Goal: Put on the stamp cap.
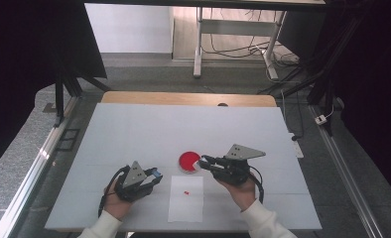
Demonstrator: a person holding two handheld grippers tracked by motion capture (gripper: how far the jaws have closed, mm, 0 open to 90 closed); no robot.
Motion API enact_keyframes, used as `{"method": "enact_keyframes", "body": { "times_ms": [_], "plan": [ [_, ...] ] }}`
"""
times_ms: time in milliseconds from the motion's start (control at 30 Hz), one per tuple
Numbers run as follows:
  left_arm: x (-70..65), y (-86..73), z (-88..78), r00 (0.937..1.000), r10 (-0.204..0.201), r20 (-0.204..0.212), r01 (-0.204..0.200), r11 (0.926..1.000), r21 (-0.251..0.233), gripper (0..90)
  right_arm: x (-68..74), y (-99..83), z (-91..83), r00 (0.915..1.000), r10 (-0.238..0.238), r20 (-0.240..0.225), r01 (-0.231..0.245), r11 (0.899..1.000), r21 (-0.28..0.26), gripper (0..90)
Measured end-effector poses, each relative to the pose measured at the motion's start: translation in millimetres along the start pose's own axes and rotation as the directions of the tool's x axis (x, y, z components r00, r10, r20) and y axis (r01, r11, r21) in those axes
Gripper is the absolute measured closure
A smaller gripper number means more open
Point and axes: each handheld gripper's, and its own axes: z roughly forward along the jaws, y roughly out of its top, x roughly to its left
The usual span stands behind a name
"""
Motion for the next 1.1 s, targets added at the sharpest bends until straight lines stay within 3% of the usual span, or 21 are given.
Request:
{"method": "enact_keyframes", "body": {
  "times_ms": [567,1100],
  "plan": [
    [-6.6,11.7,12.8,0.9995,0.028,0.013,-0.028,0.9996,-0.001,64.2,2.0,0.1,1.1,1.0000,0.001,0.000,-0.001,1.000,-0.004,75.3],
    [-21.0,28.2,38.3,0.9971,0.067,0.037,-0.067,0.9977,0.002,64.3,4.2,-0.6,3.5,0.9998,0.018,0.001,-0.018,1.000,-0.004,75.2]
  ]
}}
